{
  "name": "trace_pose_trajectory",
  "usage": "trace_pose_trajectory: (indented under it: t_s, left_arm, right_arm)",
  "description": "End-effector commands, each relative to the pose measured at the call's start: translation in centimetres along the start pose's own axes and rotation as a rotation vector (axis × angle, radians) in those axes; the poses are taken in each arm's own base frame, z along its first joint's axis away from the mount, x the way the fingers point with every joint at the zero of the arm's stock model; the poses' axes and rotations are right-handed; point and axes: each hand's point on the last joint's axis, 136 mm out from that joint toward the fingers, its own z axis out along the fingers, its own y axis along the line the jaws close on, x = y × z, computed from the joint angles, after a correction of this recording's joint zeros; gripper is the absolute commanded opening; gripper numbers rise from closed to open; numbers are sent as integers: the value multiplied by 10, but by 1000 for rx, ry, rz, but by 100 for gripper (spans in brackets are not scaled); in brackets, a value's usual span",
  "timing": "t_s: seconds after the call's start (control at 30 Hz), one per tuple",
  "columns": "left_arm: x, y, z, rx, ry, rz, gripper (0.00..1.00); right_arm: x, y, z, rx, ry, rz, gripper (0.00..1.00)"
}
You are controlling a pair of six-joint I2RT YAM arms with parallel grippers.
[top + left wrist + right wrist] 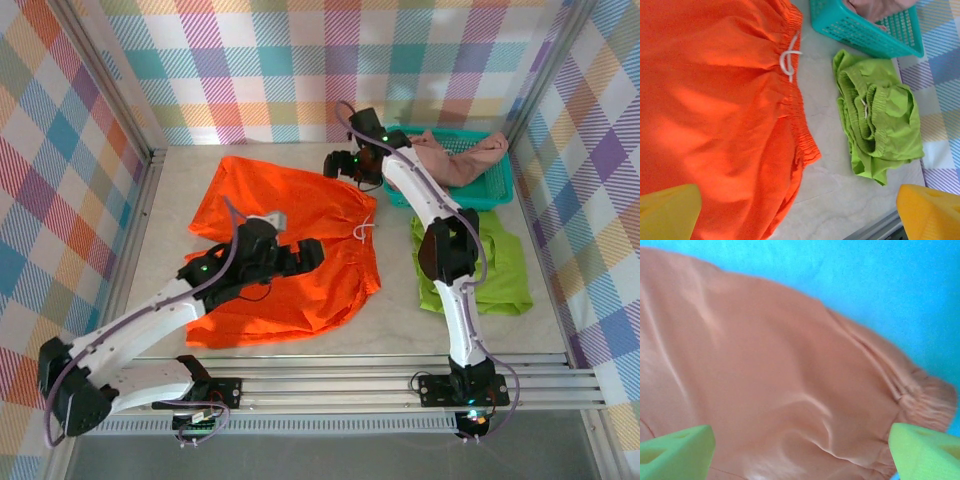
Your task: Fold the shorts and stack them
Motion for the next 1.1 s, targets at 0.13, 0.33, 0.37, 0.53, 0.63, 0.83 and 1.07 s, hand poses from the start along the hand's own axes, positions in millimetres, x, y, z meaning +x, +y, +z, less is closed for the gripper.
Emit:
trace_pose_trajectory:
  t_s: [0.13, 0.33, 0.37, 0.53, 0.63, 0.83, 1.07]
  left_arm:
    - [35, 55, -6, -110, 57, -56, 100]
    - [38, 66, -9, -137, 52, -68, 100]
    - [38, 68, -10, -147, 46, -68, 100]
    - [39, 90, -19, -221, 30, -98, 100]
    - [42, 104, -24, -245, 22, -135, 100]
    - [51, 128, -38, -280, -13, -200, 100]
    - [54, 165, -65, -418, -44, -282, 100]
  right_arm:
    - [9, -29, 29, 132, 57, -70, 90]
    - [16, -54, 42, 244, 80, -106, 90]
    - [16, -58, 42, 260, 84, -115, 90]
    - [18, -81, 40, 355, 102, -171, 90]
    - [16, -95, 37, 405, 109, -206, 90]
    - [14, -119, 31, 448, 129, -211, 91]
    - [8, -119, 23, 417, 116, -179, 91]
